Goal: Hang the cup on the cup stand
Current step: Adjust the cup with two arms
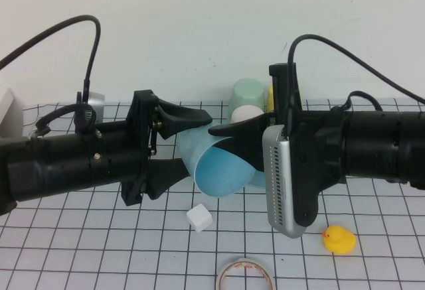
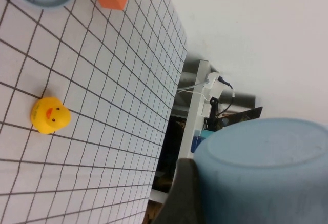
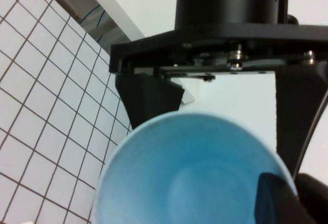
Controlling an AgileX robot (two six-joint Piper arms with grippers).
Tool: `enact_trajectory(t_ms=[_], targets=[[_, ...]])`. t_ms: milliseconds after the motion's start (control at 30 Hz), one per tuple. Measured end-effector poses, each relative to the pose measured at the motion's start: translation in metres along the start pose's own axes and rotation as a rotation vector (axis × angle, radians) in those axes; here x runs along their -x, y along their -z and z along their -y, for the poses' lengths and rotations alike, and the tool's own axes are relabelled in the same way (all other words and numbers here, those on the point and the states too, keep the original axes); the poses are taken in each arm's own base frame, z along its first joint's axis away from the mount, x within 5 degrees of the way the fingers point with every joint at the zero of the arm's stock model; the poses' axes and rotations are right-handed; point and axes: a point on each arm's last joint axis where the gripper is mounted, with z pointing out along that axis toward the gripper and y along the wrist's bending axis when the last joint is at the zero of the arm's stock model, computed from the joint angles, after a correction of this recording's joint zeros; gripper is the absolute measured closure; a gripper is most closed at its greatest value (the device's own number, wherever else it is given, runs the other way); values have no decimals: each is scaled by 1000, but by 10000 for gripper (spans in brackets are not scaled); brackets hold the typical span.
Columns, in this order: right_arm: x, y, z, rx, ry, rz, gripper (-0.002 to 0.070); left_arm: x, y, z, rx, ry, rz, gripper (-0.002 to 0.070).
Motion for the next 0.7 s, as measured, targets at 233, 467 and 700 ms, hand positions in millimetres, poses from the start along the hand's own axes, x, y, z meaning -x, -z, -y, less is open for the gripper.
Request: enact_trajectory(t_ms=[233,467,700], targets=[[-1,0,0,-1,-1,-7,639,1,0,0,-4,-49,15,100],[-1,-1,0,-1,-38,-20,596,2,0,0,-2,-92,26,101],[12,-3,-3,19,-55,75,394,4,-1,-4,44,-161,48,106]])
